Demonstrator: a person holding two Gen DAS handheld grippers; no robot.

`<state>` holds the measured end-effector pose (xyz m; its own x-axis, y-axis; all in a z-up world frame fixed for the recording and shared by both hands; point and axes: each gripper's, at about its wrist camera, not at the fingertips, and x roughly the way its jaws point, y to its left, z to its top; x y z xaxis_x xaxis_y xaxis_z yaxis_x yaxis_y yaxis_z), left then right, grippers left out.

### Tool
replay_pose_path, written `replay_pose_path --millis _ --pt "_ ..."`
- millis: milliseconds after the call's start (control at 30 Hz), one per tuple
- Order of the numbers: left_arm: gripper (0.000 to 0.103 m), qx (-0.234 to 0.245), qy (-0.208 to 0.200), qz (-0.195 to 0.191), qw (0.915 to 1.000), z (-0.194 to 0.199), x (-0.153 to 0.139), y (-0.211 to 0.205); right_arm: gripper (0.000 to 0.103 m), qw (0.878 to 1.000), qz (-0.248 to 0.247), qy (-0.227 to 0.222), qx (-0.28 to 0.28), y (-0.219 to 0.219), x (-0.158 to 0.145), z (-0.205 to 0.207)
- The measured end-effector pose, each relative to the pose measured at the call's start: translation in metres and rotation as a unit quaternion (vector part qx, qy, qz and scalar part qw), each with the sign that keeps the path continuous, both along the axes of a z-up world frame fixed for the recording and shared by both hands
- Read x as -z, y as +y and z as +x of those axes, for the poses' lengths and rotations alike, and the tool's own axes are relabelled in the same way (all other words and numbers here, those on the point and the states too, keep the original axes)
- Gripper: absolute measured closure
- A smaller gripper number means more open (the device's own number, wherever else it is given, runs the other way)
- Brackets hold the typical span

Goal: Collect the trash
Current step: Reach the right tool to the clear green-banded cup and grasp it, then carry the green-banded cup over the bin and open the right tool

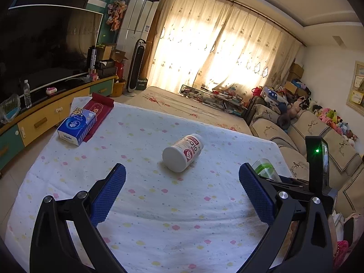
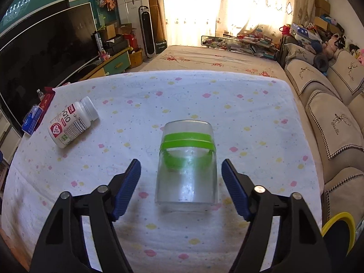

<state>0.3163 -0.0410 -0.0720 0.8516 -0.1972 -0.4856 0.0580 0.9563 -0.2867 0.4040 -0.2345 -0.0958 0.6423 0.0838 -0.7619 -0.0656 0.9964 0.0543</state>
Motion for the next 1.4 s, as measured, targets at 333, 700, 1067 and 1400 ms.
replay_pose_path --millis 333,700,1067,1400 --pt "0.005 0.005 0.004 0.005 1.0000 0.002 0.003 -0.004 0.056 0.998 0.052 0.021 0.011 -0.018 0.004 0.000" --pt "0.005 0.011 0.010 0.014 0.9998 0.004 0.006 -0.010 0.056 0.992 0.119 -0.044 -0.021 -0.029 -0.059 -0.067" --pt "0.005 0.014 0.006 0.027 0.9995 0.002 0.009 -0.015 0.056 0.984 0.108 -0.120 0.078 -0.122 -0.083 -0.174" --pt "0.005 0.016 0.003 0.041 0.9990 0.000 0.009 -0.019 0.055 0.975 0.073 -0.070 0.196 -0.219 -0.029 -0.221"
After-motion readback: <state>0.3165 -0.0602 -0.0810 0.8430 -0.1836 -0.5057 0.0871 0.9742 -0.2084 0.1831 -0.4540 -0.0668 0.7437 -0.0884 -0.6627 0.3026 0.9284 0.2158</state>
